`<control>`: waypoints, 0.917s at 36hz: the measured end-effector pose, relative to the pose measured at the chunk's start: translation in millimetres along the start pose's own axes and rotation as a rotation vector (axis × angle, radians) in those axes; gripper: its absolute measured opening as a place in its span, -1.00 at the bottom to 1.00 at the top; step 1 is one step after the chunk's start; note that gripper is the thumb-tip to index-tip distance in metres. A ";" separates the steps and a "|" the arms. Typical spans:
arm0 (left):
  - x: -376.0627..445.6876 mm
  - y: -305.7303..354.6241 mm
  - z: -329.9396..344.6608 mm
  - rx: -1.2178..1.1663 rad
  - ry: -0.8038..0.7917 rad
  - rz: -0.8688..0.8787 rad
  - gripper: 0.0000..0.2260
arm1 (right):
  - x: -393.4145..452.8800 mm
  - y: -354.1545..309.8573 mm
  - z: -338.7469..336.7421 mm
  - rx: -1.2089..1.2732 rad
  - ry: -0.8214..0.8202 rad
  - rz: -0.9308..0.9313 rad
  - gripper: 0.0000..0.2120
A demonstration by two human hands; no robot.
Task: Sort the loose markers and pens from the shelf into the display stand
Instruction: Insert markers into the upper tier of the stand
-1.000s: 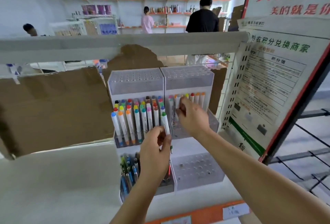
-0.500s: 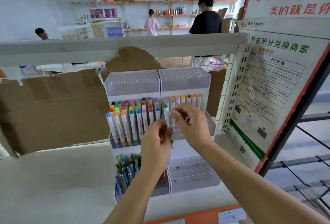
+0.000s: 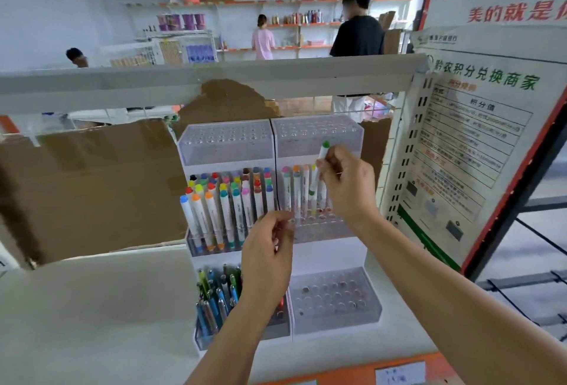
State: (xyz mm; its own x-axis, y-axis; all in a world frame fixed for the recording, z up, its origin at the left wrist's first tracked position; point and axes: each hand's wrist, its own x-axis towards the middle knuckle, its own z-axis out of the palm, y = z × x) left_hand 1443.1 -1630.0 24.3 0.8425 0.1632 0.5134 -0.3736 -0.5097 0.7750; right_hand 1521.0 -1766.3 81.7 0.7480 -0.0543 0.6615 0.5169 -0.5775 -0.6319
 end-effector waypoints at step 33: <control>-38.7 -0.9 -37.1 0.226 0.046 -0.150 -0.82 | -49.6 -2.6 5.9 -0.380 -0.158 -0.122 -0.77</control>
State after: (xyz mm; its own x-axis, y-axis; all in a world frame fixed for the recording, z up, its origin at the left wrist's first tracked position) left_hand 1396.4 -1604.5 17.4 0.8616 0.2864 0.4191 -0.1457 -0.6514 0.7446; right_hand 1485.0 -1757.3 48.2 0.7607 0.1412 0.6336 0.4373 -0.8328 -0.3394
